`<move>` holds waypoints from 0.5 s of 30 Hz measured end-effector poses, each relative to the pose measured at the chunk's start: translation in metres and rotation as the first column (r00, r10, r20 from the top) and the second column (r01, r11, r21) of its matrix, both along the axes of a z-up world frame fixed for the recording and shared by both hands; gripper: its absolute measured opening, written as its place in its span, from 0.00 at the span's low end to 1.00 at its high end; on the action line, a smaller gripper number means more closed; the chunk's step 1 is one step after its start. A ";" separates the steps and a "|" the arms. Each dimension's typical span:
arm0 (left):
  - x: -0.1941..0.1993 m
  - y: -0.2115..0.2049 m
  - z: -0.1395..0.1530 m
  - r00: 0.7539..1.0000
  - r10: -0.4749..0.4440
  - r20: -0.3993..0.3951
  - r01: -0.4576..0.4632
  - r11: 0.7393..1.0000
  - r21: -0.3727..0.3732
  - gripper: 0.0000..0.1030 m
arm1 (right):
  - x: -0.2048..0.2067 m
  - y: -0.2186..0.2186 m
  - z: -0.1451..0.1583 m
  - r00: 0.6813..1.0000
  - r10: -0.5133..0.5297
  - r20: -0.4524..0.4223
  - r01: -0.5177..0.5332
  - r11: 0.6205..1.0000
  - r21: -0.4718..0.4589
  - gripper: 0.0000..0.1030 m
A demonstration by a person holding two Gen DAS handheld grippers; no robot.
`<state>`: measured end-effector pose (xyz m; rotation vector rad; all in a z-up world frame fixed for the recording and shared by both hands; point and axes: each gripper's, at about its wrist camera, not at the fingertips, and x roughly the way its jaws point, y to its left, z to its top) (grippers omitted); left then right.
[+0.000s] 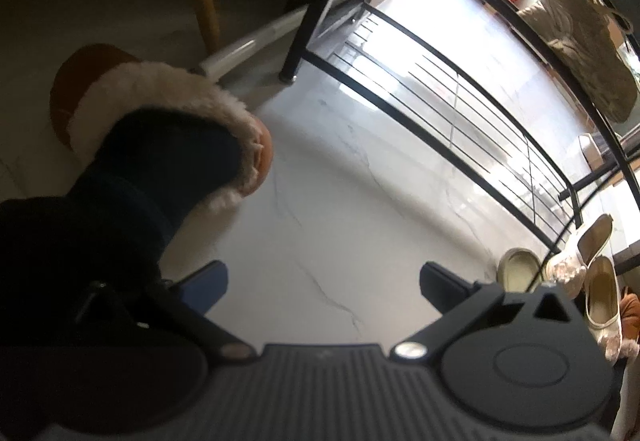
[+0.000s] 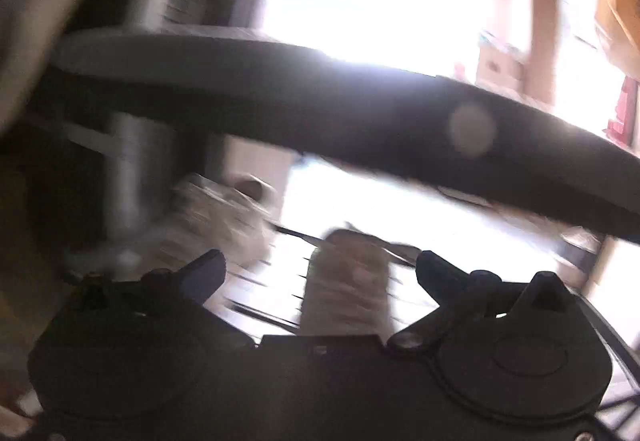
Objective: Organize scattered shoes
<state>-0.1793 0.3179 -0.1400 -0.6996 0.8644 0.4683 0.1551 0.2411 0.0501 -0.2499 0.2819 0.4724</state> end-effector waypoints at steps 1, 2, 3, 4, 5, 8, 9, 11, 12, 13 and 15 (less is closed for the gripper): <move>0.001 0.000 0.000 1.000 -0.002 -0.003 0.002 1.000 0.005 0.99 | 0.009 -0.002 -0.002 0.999 -0.026 -0.040 0.026 1.000 0.005 1.00; 0.001 -0.001 -0.001 1.000 -0.003 -0.006 0.003 1.000 0.010 0.99 | 0.018 -0.004 -0.005 0.995 -0.060 -0.075 0.061 0.998 0.004 1.00; 0.002 -0.001 -0.001 1.000 -0.003 -0.008 0.003 1.000 0.012 0.99 | 0.028 -0.004 -0.007 0.989 -0.107 -0.100 0.107 0.994 -0.004 1.00; 0.002 -0.001 -0.002 1.000 -0.003 -0.010 0.003 1.000 0.013 0.99 | 0.034 -0.004 -0.009 0.984 -0.138 -0.116 0.138 0.990 -0.007 1.00; 0.002 0.000 -0.003 1.000 -0.001 -0.014 0.001 1.000 0.011 0.99 | 0.040 -0.005 -0.010 0.981 -0.134 -0.141 0.137 0.991 0.008 1.00; 0.002 0.002 -0.005 1.000 0.007 -0.019 -0.007 1.000 -0.002 0.99 | 0.056 -0.002 -0.008 0.973 -0.104 -0.204 0.114 0.993 0.037 1.00; 0.002 0.003 -0.005 1.000 0.006 -0.018 -0.006 1.000 -0.005 0.99 | 0.059 0.002 -0.007 0.973 -0.092 -0.211 0.098 0.995 0.018 1.00; 0.002 0.003 -0.004 1.000 0.002 -0.015 -0.003 1.000 -0.006 0.99 | 0.065 0.011 -0.006 0.972 -0.055 -0.227 0.048 0.998 -0.035 1.00; 0.002 0.003 -0.003 1.000 0.000 -0.013 0.000 1.000 -0.004 0.99 | 0.068 0.016 -0.006 0.970 -0.053 -0.236 0.038 0.997 -0.069 1.00; 0.002 0.003 -0.003 1.000 0.000 -0.013 0.000 1.000 -0.004 0.99 | 0.070 0.020 -0.007 0.966 -0.056 -0.253 0.032 0.995 -0.096 1.00; 0.002 0.003 -0.003 1.000 -0.002 -0.008 0.002 1.000 -0.007 0.99 | 0.075 0.029 -0.009 0.957 -0.061 -0.285 0.019 0.989 -0.149 0.96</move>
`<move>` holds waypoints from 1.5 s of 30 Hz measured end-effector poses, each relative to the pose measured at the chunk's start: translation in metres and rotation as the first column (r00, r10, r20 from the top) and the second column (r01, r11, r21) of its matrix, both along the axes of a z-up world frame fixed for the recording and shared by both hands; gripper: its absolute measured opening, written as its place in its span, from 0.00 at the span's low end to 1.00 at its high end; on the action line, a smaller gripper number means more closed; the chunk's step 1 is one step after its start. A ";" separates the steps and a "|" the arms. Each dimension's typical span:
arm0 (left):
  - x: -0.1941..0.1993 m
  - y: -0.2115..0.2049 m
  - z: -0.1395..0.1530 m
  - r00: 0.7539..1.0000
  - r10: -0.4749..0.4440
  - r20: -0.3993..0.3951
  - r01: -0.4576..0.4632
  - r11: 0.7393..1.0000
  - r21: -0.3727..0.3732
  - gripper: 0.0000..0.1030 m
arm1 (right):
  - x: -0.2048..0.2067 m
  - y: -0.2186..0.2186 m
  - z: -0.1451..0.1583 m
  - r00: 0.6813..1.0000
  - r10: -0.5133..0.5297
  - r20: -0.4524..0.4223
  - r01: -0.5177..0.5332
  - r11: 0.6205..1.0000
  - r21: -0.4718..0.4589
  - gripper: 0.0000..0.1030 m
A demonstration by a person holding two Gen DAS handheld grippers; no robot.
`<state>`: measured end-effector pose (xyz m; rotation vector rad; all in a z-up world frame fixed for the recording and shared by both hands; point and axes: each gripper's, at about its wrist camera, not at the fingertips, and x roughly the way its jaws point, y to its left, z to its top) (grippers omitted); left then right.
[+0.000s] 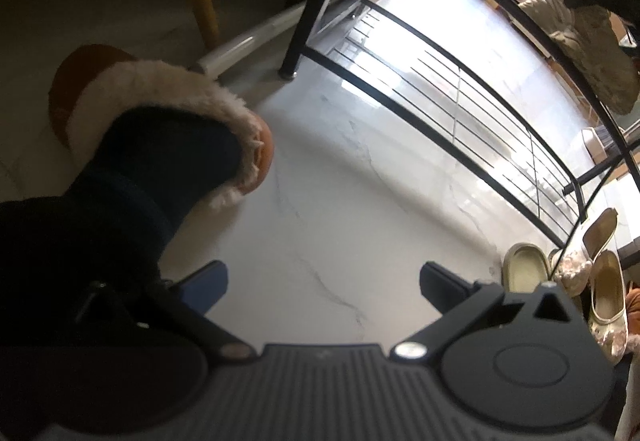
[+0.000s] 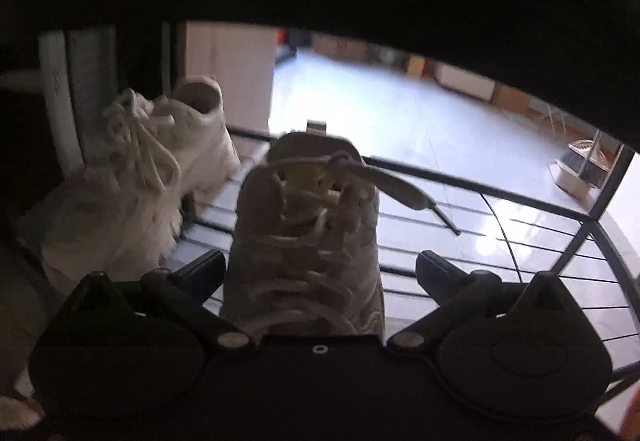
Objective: Organize scattered shoes
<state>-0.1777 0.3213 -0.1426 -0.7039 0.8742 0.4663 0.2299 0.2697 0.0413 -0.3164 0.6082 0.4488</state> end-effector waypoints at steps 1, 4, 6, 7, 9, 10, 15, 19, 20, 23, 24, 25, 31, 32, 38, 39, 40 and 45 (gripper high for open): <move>0.000 0.000 0.000 1.000 0.000 0.001 0.000 1.000 0.001 0.99 | 0.001 0.003 -0.004 1.000 0.013 -0.018 -0.014 1.000 -0.026 0.89; -0.001 0.000 0.002 1.000 0.000 0.006 0.000 1.000 -0.001 0.99 | 0.000 0.009 -0.014 0.998 0.046 -0.036 -0.048 0.997 -0.068 0.81; -0.002 0.000 0.004 1.000 0.001 0.010 -0.001 1.000 -0.006 0.99 | -0.003 0.009 -0.017 0.999 0.039 -0.017 -0.040 0.998 -0.056 0.79; -0.002 0.000 0.005 1.000 0.001 0.013 -0.001 1.000 -0.003 0.99 | -0.006 0.007 -0.017 1.000 0.027 -0.002 -0.027 0.999 -0.024 0.78; -0.002 0.000 0.006 1.000 0.002 0.016 -0.002 1.000 0.001 0.99 | -0.012 0.002 -0.018 0.999 0.013 0.032 -0.015 0.998 0.056 0.77; -0.002 0.000 0.006 1.000 0.002 0.017 -0.002 1.000 0.003 0.99 | -0.017 0.002 -0.018 0.998 0.012 0.063 -0.018 0.995 0.094 0.77; 0.000 0.001 0.003 1.000 0.007 -0.002 -0.007 1.000 -0.013 0.99 | -0.016 0.023 -0.014 0.997 -0.015 0.075 0.003 0.988 0.152 0.77; 0.001 0.000 0.005 1.000 0.004 0.002 -0.004 1.000 -0.003 0.99 | 0.000 0.051 -0.014 0.993 -0.097 0.061 0.086 0.984 0.156 0.77; 0.001 0.000 0.006 1.000 0.006 0.004 -0.006 1.000 0.000 0.99 | 0.003 0.056 -0.014 0.991 -0.115 0.066 0.103 0.981 0.166 0.77; 0.000 0.003 0.006 1.000 0.016 0.004 -0.016 1.000 -0.008 0.99 | 0.015 0.071 -0.014 0.983 -0.168 0.070 0.153 0.971 0.183 0.78; 0.000 0.003 0.005 1.000 0.016 0.003 -0.015 1.000 -0.010 0.99 | 0.016 0.077 -0.016 0.979 -0.189 0.079 0.173 0.969 0.174 0.78; 0.000 0.003 0.005 1.000 0.015 0.002 -0.015 1.000 -0.012 0.99 | 0.016 0.081 -0.017 0.975 -0.202 0.089 0.186 0.969 0.160 0.78; 0.002 -0.002 0.005 1.000 -0.006 0.003 0.006 1.000 -0.006 0.99 | 0.003 0.087 -0.011 0.963 -0.147 0.226 0.109 0.979 0.171 1.00; 0.002 -0.002 0.005 1.000 -0.006 0.005 0.006 1.000 -0.004 0.99 | -0.002 0.084 -0.010 0.962 -0.126 0.241 0.085 0.981 0.176 1.00; 0.000 -0.001 0.004 1.000 0.006 0.005 -0.006 1.000 -0.024 0.99 | -0.021 0.042 -0.017 0.988 -0.112 0.110 0.084 0.970 0.227 1.00; 0.000 -0.001 0.004 1.000 0.004 0.004 -0.004 1.000 -0.024 0.99 | -0.023 0.032 -0.020 0.989 -0.127 0.073 0.107 0.966 0.237 1.00; 0.000 -0.002 0.004 1.000 0.002 0.003 -0.001 1.000 -0.024 0.99 | -0.024 0.025 -0.022 0.990 -0.131 0.044 0.116 0.961 0.251 1.00; 0.001 -0.005 0.004 1.000 -0.009 0.004 0.009 1.000 -0.021 0.99 | -0.021 0.022 -0.020 0.995 -0.096 0.001 0.093 0.961 0.261 1.00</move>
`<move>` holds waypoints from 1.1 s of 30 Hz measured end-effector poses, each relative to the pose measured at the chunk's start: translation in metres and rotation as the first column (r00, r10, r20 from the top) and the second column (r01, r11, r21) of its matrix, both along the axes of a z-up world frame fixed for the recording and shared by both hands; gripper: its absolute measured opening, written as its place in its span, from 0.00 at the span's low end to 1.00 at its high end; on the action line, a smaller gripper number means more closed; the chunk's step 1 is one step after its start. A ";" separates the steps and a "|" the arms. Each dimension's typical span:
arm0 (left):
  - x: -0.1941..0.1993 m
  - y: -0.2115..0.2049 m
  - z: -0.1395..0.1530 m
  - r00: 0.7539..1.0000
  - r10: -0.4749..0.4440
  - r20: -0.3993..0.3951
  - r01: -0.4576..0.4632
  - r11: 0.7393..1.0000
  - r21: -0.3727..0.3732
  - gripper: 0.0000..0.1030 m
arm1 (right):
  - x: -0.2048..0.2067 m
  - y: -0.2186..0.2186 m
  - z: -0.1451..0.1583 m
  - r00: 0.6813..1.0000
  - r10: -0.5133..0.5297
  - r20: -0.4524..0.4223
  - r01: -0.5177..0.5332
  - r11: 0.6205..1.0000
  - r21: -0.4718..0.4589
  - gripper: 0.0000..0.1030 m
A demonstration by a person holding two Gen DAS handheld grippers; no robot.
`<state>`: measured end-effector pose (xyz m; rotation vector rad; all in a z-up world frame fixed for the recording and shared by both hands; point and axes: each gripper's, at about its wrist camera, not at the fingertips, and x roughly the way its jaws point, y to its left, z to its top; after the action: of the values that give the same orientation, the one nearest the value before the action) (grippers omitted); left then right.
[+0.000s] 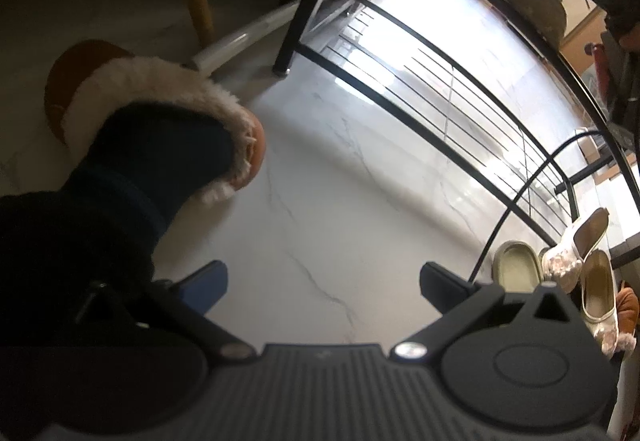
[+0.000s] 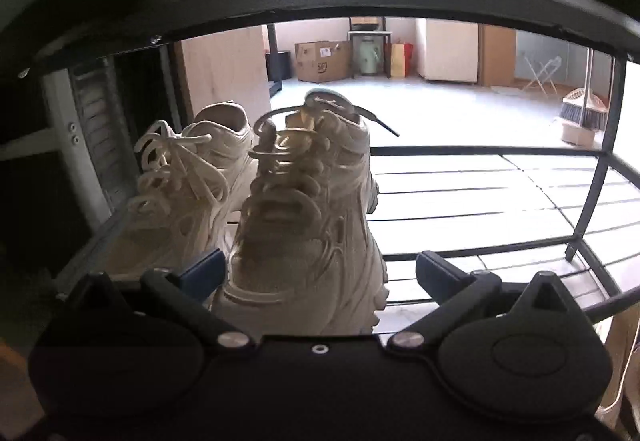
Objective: Organize scattered shoes
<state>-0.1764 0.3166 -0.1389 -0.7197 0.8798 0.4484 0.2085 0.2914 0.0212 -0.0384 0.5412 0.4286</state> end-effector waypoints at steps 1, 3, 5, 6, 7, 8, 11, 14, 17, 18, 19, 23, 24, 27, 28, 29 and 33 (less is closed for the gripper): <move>0.000 0.000 0.000 1.000 0.002 -0.001 -0.002 1.000 0.000 0.99 | 0.001 0.002 0.001 1.000 0.001 -0.007 -0.001 1.000 0.000 1.00; 0.000 0.001 -0.001 1.000 0.007 -0.002 -0.007 1.000 -0.001 0.99 | 0.006 0.004 -0.001 0.998 0.010 -0.065 -0.009 1.000 0.012 1.00; 0.000 0.002 -0.001 1.000 0.007 -0.003 -0.007 1.000 -0.001 0.99 | 0.010 0.011 -0.009 0.994 0.020 -0.104 -0.018 1.000 0.019 0.94; 0.000 0.002 -0.001 1.000 0.007 -0.003 -0.007 1.000 0.001 0.99 | 0.011 0.015 -0.011 0.996 0.027 -0.088 -0.026 1.000 0.018 0.90; 0.000 0.002 -0.001 1.000 0.006 -0.003 -0.006 1.000 0.002 0.99 | 0.010 0.018 -0.013 0.997 0.033 -0.074 -0.032 0.999 0.014 0.88; 0.000 0.002 0.000 1.000 0.006 -0.001 -0.006 1.000 0.009 0.99 | 0.007 0.020 -0.014 0.998 0.041 -0.051 -0.041 0.999 0.000 0.84; 0.000 0.003 0.001 1.000 0.012 0.002 -0.012 1.000 0.017 0.99 | 0.004 0.033 -0.017 0.996 0.081 0.034 -0.078 0.995 -0.066 0.83; 0.000 0.003 0.000 1.000 0.013 0.000 -0.013 1.000 0.008 0.99 | 0.006 0.033 -0.020 0.992 0.116 0.043 -0.112 0.990 -0.085 0.82; 0.000 0.001 0.000 1.000 0.003 -0.002 -0.003 1.000 0.016 0.99 | 0.007 0.033 -0.021 0.982 0.174 0.067 -0.166 0.980 -0.113 0.82; 0.001 0.000 0.001 1.000 0.000 -0.003 0.000 1.000 0.019 0.99 | 0.007 0.032 -0.022 0.980 0.189 0.067 -0.180 0.977 -0.117 0.82; 0.001 0.000 0.001 1.000 -0.001 -0.002 0.001 1.000 0.021 0.99 | 0.008 0.030 -0.022 0.977 0.202 0.061 -0.194 0.974 -0.118 0.83; 0.003 -0.002 0.000 1.000 -0.008 -0.008 0.008 0.999 0.047 0.99 | 0.009 0.022 -0.015 0.979 0.202 0.040 -0.198 0.975 -0.097 0.96; 0.003 -0.002 -0.001 1.000 -0.008 -0.009 0.009 0.998 0.058 0.99 | 0.004 0.020 -0.010 0.981 0.183 0.064 -0.177 0.980 -0.090 0.98; 0.005 -0.003 -0.001 1.000 -0.018 -0.013 0.019 0.995 0.095 0.99 | -0.012 0.014 0.003 0.978 0.167 0.122 -0.159 0.985 -0.073 1.00; 0.006 -0.003 -0.001 1.000 -0.022 -0.014 0.024 0.994 0.110 0.99 | -0.018 0.012 0.007 0.978 0.167 0.127 -0.160 0.985 -0.068 1.00; 0.008 -0.003 0.001 0.999 -0.035 -0.014 0.036 0.992 0.123 0.99 | -0.023 0.009 0.011 0.978 0.166 0.126 -0.158 0.985 -0.066 1.00; 0.013 -0.009 0.007 0.997 -0.077 0.008 0.074 0.973 0.217 0.99 | -0.053 -0.014 0.030 0.986 0.142 0.089 -0.136 0.988 -0.071 1.00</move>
<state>-0.1637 0.3079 -0.1319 -0.4874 0.8248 0.4618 0.1553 0.2774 0.0513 -0.1589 0.4608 0.5429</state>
